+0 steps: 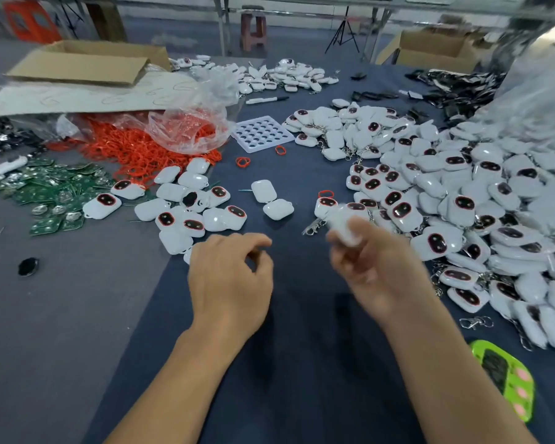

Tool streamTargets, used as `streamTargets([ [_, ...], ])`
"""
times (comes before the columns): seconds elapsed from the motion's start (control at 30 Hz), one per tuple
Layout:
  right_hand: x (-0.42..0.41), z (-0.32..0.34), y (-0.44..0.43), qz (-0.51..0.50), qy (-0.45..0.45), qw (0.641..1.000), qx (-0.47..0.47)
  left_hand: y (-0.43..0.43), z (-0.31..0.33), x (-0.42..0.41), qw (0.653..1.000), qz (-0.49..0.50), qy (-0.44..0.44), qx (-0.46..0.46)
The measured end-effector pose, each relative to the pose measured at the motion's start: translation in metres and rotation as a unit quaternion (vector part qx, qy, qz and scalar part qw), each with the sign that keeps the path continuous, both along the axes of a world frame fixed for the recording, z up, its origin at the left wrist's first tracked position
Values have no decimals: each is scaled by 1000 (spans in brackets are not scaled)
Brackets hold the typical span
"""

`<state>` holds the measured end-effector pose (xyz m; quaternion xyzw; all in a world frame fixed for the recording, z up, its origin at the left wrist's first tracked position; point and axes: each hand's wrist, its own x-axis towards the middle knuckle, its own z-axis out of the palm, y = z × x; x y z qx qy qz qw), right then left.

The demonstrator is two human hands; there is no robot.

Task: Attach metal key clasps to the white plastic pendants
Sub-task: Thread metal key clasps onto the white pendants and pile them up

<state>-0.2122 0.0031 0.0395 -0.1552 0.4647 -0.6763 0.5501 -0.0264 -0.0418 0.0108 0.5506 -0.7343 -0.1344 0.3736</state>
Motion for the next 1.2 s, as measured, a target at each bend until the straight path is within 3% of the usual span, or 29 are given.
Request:
streamTargets([
  [0.07, -22, 9, 0, -50, -167, 978, -117, -1, -3, 10, 997, 41, -55, -22],
  [0.13, -28, 7, -1, -33, -165, 977, -128, -5, -7, 21, 990, 88, -111, 28],
  [0.23, -3, -16, -6, 26, -18, 999, -38, -11, -9, 26, 984, 94, -122, 93],
  [0.37, 22, -31, -1, 16, 155, 987, -32, -10, -8, 21, 992, 59, -62, 94],
  [0.47, 31, -36, 2, 34, 345, 938, -12, -9, -6, 21, 992, 42, 33, 114],
  [0.57, 48, -41, 5, 76, 508, 858, 12, -13, -1, 12, 966, -36, 166, 195],
  [0.63, 54, -41, 7, 89, 567, 819, -8, -13, 0, 0, 963, -77, 165, 198],
  [0.73, 54, -41, 8, 59, 587, 808, 1, -11, -2, -13, 965, -99, 159, 182],
  [0.83, 49, -43, 8, 30, 556, 830, 16, -10, -4, -19, 961, -119, 163, 188],
  [0.9, 46, -43, 11, 3, 542, 840, 19, -9, -3, -22, 972, -136, 107, 158],
  [0.97, 42, -41, 15, -17, 541, 840, 21, -6, -1, -24, 984, -151, -3, 96],
  [1.03, 39, -38, 24, -43, 535, 844, 23, -4, -1, -27, 981, -176, -12, 79],
  [1.13, 30, -33, 46, -139, 563, 813, 54, -1, -3, -32, 980, -188, 27, 57],
  [1.2, 17, -28, 61, -185, 574, 793, 90, 3, 0, -44, 974, -227, -14, 4],
])
